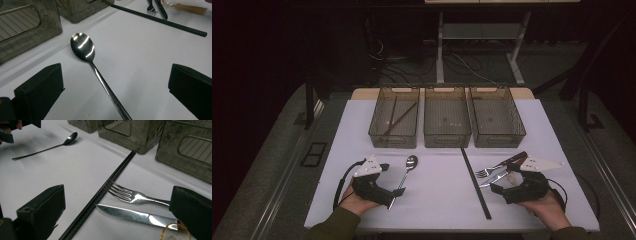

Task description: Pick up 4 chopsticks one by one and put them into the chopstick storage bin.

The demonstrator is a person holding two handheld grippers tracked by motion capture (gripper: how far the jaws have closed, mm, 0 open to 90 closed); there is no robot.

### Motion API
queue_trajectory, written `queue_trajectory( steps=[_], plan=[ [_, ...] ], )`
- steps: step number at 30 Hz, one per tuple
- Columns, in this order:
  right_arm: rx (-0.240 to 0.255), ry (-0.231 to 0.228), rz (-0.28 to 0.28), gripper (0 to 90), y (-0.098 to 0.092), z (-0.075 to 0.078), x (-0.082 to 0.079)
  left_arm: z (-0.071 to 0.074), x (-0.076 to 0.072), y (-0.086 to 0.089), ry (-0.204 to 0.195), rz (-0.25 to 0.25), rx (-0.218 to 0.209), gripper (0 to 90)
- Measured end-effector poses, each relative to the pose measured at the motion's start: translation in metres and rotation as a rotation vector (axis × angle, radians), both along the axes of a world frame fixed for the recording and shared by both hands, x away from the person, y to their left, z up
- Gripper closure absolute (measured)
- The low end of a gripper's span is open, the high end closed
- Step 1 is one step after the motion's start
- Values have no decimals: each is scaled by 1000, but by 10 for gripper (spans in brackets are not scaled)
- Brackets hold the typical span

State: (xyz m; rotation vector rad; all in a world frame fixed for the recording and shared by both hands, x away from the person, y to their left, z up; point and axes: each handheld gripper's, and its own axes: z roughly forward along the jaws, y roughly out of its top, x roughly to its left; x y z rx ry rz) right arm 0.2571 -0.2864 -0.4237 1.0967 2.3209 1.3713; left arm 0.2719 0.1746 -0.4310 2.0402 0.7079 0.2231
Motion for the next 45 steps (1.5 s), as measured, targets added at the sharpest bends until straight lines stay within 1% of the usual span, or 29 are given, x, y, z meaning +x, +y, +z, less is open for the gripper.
queue_trajectory(
  steps=[3, 5, 9, 14, 19, 20, 21, 22, 25, 26, 28, 30, 31, 32, 33, 34, 36, 38, 40, 41, 42, 43, 44, 45],
  plan=[
    [-5, 10, -3, 6, 3, 4, 3, 0, 0, 0, 2, -8, 8, 0],
    [-8, 16, -2, 6, 6, 4, 6, 0, 0, -1, 4, -13, 7, 0],
    [-35, 30, 7, 6, 15, 4, 13, 1, -1, -2, 3, -18, 5, 0],
    [-39, 43, 11, 14, 26, 6, 21, 0, 0, -1, 10, -18, -3, 0],
    [-66, 42, 8, 14, 37, 8, 31, 0, 0, -2, 13, -25, -1, 0],
    [-69, 39, 7, 19, 38, 9, 33, 0, 0, -2, 13, -24, -1, 0],
    [-70, 39, 6, 48, 39, 9, 35, 0, 0, -2, 12, -22, -2, 0],
    [-66, 34, 3, 48, 41, 10, 37, 0, -1, -2, 12, -23, -2, 0],
    [-74, 43, 0, 60, 44, 11, 44, 0, -1, -3, 14, -24, -7, 0],
    [-77, 41, -5, 61, 46, 12, 46, -1, -1, -4, 15, -24, 4, 0],
    [-84, 42, -5, 93, 50, 12, 51, -1, -2, -4, 17, -20, -1, 0],
    [-78, 46, -2, 166, 53, 12, 54, -1, -1, -4, 13, -23, 3, 0],
    [-78, 55, 10, 167, 55, 11, 56, -1, -1, -4, 13, -24, 1, 0],
    [-83, 60, 7, 169, 58, 11, 59, -1, -1, -4, 13, -25, -1, 0],
    [-94, 54, 4, 194, 60, 10, 61, -1, -1, -4, 14, -25, 1, 0],
    [-100, 61, 10, 239, 62, 10, 63, -1, -1, -4, 13, -28, 4, 0],
    [-99, 72, 20, 266, 68, 9, 68, -2, -1, -5, 20, -29, -2, 0],
    [-112, 73, 28, 323, 73, 7, 73, -2, -1, -5, 21, -35, -1, 0],
    [-110, 81, 32, 390, 78, 5, 79, -2, -1, -6, 26, -37, -1, 0],
    [-123, 85, 32, 404, 80, 4, 82, -3, 0, -6, 26, -40, 2, 0],
    [-131, 89, 27, 444, 82, 2, 85, -3, 0, -6, 27, -40, 2, 0],
    [-135, 98, 24, 458, 85, 0, 89, -3, 0, -6, 28, -38, 1, 0],
    [-151, 111, 15, 476, 87, -1, 92, -3, 0, -5, 27, -37, 0, 0],
    [-160, 113, 10, 503, 88, -3, 94, -3, 0, -5, 26, -38, 0, 0]
  ],
)
